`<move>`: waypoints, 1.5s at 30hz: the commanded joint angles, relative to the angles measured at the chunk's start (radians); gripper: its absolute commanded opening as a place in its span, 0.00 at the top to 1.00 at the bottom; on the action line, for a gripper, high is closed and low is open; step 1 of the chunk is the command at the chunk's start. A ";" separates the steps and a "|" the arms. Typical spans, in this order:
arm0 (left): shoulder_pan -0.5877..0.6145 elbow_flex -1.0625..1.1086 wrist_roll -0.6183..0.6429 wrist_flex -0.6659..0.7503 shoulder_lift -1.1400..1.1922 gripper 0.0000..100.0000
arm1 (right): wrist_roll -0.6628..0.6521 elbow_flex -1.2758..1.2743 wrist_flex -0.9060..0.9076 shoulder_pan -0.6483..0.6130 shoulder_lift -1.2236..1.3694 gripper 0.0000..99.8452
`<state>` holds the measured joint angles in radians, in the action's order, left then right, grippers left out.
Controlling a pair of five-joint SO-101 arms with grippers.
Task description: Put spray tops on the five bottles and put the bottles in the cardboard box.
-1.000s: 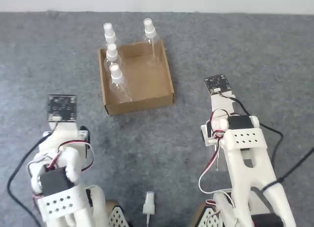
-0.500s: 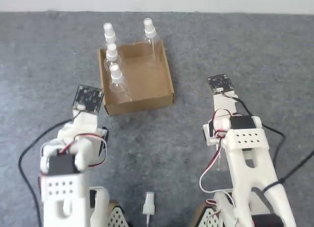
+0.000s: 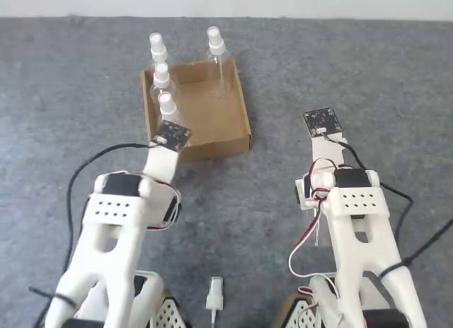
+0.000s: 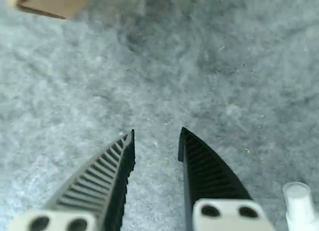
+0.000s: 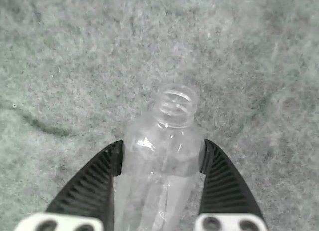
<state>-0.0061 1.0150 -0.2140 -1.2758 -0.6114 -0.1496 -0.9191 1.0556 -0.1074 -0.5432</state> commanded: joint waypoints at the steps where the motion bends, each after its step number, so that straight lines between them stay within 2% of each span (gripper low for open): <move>1: -0.032 -0.058 -0.006 -0.006 0.015 0.86 | 0.002 0.012 -0.019 0.013 -0.053 0.94; 6: -0.092 -0.061 -0.006 -0.008 0.101 0.80 | 0.002 0.011 -0.019 0.015 -0.053 0.94; 16: -0.224 -0.108 -0.006 -0.026 0.305 0.80 | 0.002 0.011 -0.019 0.015 -0.053 0.94; 26: -0.453 -0.124 -0.006 -0.043 0.322 0.80 | 0.000 0.011 -0.021 0.016 -0.053 0.94; 38: -0.672 -0.116 -0.005 -0.037 0.324 0.80 | 0.000 0.011 -0.054 0.056 -0.042 0.94; 45: -0.692 -0.076 0.043 0.011 0.325 0.80 | 0.000 0.011 -0.054 0.058 -0.042 0.94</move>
<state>-0.6905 0.9383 -0.1926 -1.3050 -0.2923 -0.1496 -0.9191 1.0203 -0.0644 -0.5432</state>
